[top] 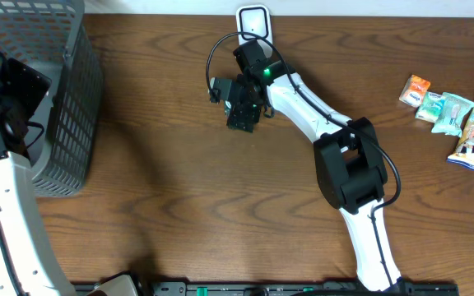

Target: Scan the item barcode

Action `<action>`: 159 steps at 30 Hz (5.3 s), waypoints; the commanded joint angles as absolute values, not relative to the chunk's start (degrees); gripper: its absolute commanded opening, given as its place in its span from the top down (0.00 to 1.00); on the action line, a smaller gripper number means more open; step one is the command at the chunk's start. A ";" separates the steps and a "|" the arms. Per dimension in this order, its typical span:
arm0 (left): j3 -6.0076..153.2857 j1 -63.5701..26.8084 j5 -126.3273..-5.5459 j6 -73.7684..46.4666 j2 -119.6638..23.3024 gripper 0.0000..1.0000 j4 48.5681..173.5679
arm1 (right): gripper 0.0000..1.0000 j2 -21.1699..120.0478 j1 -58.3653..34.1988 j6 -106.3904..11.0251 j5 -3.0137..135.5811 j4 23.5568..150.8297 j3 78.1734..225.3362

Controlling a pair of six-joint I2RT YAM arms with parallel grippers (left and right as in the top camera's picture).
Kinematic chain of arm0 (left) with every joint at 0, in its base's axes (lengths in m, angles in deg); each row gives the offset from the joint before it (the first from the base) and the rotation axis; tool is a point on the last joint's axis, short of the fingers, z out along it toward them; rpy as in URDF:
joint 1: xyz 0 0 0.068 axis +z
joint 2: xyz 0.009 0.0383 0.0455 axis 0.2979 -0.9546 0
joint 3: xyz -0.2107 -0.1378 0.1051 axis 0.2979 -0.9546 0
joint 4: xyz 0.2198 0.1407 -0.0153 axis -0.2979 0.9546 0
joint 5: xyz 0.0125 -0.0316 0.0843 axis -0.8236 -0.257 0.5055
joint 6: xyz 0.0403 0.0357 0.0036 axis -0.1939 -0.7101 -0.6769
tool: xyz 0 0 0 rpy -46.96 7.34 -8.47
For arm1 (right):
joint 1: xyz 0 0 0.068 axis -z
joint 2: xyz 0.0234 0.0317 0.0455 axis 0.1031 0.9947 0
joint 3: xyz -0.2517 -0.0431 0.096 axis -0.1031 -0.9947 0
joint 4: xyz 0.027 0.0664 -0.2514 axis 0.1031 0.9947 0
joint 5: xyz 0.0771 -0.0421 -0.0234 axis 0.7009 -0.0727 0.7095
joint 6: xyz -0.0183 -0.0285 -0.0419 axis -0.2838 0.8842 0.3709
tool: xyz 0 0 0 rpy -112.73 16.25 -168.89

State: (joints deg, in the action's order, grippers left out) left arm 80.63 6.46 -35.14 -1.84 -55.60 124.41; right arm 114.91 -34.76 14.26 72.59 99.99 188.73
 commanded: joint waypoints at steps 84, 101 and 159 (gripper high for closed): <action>80.98 6.66 -34.64 -1.57 -55.62 0.02 124.41 | 0.05 116.97 -33.25 -7.29 61.60 86.09 187.35; 80.98 6.66 -34.62 -1.57 -55.62 0.02 124.41 | 0.03 116.94 -33.21 -8.47 67.63 93.78 187.37; 80.98 6.66 -34.64 -1.57 -55.62 0.02 124.41 | 0.90 116.77 -36.73 -28.12 62.45 122.00 200.51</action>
State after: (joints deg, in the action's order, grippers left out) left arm 80.63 6.46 -35.14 -1.82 -55.62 124.41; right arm 116.11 -37.01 -23.31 62.03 121.15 196.75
